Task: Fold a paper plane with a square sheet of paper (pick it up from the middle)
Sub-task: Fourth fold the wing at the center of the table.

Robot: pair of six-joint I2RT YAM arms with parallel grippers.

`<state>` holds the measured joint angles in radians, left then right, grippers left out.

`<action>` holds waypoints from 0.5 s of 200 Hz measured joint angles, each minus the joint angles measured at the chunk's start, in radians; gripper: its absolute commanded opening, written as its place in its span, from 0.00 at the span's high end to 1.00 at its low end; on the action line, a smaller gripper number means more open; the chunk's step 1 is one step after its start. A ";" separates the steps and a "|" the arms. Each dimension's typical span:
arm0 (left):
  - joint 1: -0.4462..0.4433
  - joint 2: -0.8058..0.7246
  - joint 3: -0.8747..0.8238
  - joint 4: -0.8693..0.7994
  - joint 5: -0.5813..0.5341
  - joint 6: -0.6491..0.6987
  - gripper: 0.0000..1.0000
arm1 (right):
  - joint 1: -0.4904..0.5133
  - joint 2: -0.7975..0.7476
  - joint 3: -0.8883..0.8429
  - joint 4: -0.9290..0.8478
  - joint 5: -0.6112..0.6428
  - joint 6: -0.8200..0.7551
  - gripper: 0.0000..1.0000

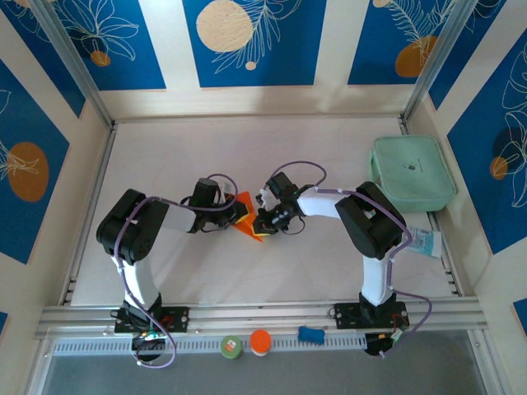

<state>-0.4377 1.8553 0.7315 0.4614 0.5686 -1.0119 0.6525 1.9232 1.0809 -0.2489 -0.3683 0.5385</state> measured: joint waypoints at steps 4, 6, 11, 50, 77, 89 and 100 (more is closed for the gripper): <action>0.000 0.000 0.000 -0.002 0.000 0.000 0.87 | 0.000 0.000 0.000 0.000 0.000 0.000 0.93; 0.000 0.000 0.001 -0.002 0.000 0.000 0.87 | 0.000 0.000 0.000 0.000 0.000 0.000 0.93; 0.000 0.000 0.001 -0.004 0.000 0.000 0.87 | 0.000 0.001 0.000 0.000 0.001 0.000 0.93; 0.000 -0.001 0.008 -0.022 -0.001 0.011 0.88 | 0.000 0.007 0.000 -0.001 0.003 -0.004 0.93; 0.000 -0.002 0.012 -0.035 -0.002 0.023 0.88 | -0.003 0.007 -0.004 -0.002 0.002 -0.008 0.94; 0.000 -0.003 0.012 -0.039 -0.001 0.024 0.88 | -0.005 0.007 -0.010 0.002 -0.002 -0.008 0.94; -0.001 -0.006 0.012 -0.044 -0.001 0.026 0.88 | -0.005 0.006 -0.015 0.007 -0.007 -0.011 0.94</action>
<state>-0.4385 1.8496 0.7437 0.4175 0.5678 -0.9863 0.6479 1.9297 1.0660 -0.2420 -0.3752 0.5270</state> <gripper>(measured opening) 0.124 0.066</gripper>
